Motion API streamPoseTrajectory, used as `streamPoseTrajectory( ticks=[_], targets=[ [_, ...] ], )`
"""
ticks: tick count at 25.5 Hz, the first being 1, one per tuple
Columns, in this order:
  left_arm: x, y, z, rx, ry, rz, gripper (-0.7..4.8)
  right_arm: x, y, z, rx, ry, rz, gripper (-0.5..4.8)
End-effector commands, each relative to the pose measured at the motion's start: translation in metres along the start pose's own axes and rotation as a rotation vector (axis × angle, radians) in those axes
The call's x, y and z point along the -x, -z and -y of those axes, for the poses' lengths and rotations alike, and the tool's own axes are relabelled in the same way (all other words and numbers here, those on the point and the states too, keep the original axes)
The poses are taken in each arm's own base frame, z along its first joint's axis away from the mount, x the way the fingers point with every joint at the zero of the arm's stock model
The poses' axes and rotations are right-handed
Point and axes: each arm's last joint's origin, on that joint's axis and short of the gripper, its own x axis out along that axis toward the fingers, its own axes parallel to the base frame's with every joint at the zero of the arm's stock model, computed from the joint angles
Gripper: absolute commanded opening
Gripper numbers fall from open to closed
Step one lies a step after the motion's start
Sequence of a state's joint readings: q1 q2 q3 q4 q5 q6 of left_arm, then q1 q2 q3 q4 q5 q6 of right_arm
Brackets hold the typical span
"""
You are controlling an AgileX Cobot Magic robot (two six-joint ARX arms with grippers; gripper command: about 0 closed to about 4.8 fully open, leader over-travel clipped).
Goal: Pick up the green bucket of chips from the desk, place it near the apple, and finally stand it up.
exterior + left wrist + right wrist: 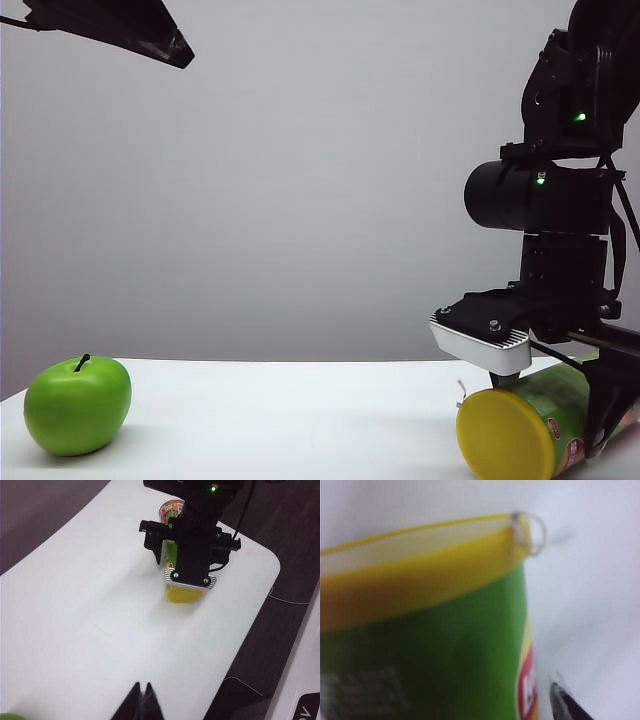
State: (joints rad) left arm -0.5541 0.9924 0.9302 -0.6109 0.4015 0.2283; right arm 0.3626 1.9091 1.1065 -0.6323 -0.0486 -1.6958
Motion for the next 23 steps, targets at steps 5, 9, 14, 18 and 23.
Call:
streamPoseTrajectory(
  ticks=[5,9,14,18,23],
  targets=[
    [0.001,-0.001,0.000,-0.007,0.003,0.011,-0.05,0.000,-0.001,0.004,0.009,0.038,0.006,4.79],
    [0.001,-0.001,0.000,-0.012,0.000,0.012,-0.05,0.000,-0.002,0.005,-0.061,0.048,0.022,3.06],
    [0.001,-0.002,0.000,-0.014,-0.001,0.017,-0.05,0.000,-0.002,0.006,-0.111,0.058,0.023,2.78],
    [0.001,-0.002,0.000,-0.014,-0.002,0.018,-0.05,0.006,-0.004,0.018,-0.309,0.140,0.143,2.78],
    [0.001,-0.005,-0.001,-0.026,-0.012,0.045,-0.05,0.032,-0.005,0.050,-0.514,0.287,0.306,2.78]
  ],
)
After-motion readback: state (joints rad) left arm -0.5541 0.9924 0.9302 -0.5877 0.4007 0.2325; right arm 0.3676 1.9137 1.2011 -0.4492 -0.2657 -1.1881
